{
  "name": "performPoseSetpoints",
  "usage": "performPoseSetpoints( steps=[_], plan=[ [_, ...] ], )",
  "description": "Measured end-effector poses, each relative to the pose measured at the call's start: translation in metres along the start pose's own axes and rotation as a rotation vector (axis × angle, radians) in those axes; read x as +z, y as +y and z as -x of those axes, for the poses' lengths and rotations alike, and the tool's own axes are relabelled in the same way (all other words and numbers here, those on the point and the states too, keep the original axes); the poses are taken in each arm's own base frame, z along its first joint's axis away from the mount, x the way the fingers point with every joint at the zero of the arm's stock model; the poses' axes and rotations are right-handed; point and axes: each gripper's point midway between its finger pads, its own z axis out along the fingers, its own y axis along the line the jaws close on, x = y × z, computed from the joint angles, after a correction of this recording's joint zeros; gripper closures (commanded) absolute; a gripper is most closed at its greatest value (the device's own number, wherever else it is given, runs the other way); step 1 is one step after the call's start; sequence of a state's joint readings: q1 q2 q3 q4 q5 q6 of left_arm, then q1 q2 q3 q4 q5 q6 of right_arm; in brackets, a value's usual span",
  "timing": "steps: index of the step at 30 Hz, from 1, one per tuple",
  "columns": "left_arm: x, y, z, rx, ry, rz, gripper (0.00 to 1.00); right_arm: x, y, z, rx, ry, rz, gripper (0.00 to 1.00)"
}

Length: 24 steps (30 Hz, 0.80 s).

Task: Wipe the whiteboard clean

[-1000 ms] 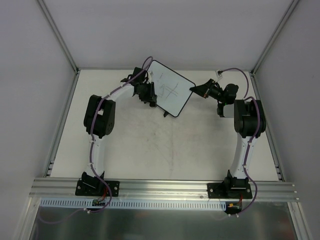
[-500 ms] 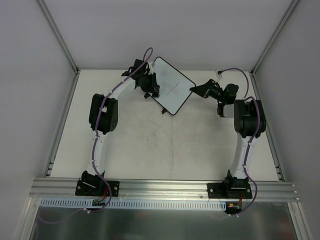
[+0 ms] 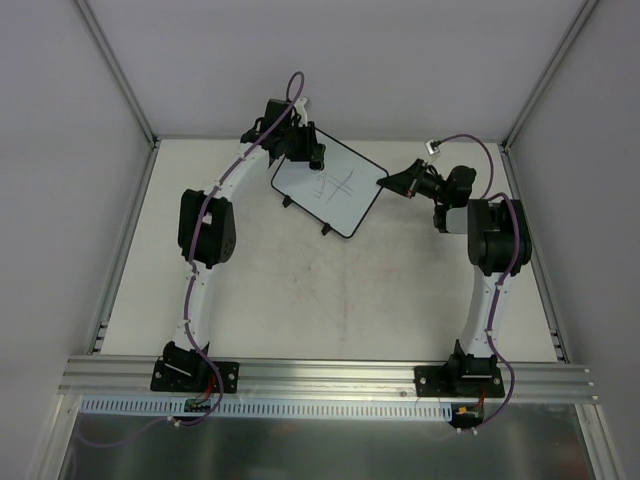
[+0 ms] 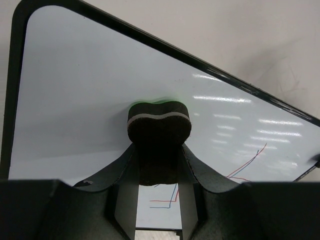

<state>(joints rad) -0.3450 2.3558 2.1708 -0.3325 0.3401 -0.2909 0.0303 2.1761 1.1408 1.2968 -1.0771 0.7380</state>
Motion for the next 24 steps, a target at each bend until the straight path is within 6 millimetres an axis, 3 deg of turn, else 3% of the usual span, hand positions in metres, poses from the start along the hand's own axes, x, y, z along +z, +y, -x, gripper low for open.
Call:
performPoseSetpoints(
  steps=[16, 24],
  plan=[
    [-0.018, 0.008, -0.017, -0.006, 0.043, -0.002, 1.00, 0.000, 0.013, -0.002, 0.014, 0.072, 0.053, 1.00],
    [-0.028, 0.015, -0.051, -0.036, 0.111, 0.001, 1.00, 0.000, 0.016, -0.001, 0.009, 0.090, 0.068, 1.00]
  ],
)
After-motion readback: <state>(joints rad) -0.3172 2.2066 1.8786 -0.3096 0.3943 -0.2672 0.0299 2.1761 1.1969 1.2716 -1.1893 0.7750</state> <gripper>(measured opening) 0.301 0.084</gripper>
